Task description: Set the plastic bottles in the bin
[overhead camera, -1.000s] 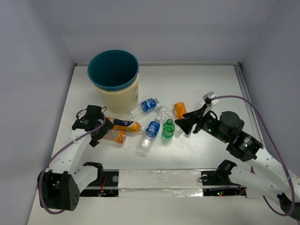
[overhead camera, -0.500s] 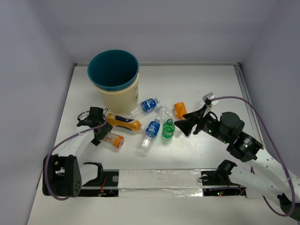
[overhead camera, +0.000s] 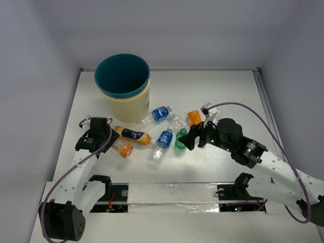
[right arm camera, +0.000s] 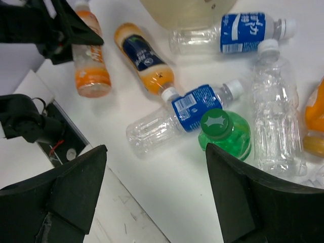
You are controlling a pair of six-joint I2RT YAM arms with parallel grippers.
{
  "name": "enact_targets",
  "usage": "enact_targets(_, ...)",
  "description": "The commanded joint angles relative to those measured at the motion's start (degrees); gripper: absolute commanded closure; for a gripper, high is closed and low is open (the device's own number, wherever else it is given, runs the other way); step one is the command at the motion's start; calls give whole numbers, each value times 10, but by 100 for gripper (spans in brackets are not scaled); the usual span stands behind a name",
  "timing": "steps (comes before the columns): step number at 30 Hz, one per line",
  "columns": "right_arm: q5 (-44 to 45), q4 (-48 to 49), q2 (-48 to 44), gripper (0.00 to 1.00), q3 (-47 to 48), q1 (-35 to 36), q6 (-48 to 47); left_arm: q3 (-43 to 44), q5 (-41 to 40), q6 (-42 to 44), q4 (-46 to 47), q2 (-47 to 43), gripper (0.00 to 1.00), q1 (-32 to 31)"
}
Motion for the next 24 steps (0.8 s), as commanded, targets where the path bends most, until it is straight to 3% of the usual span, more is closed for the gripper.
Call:
enact_targets(1,61,9,27,16,4,8,5,51,11,27,-48,-47,61,-22)
enact_targets(5,101,13,75,19,13,8,4,165,-12,52,-80,-88,61,-54)
enact_targets(10,151,12,155,22,30,8,5,303,4,83,-48,-88,61,-73)
enact_targets(17,206,10,196,34,53,8,18,406,33,123,159,-16,61,-78)
enact_targets(24,214,18,223,35,60,8,28,491,-67,193,260,129,61,-78)
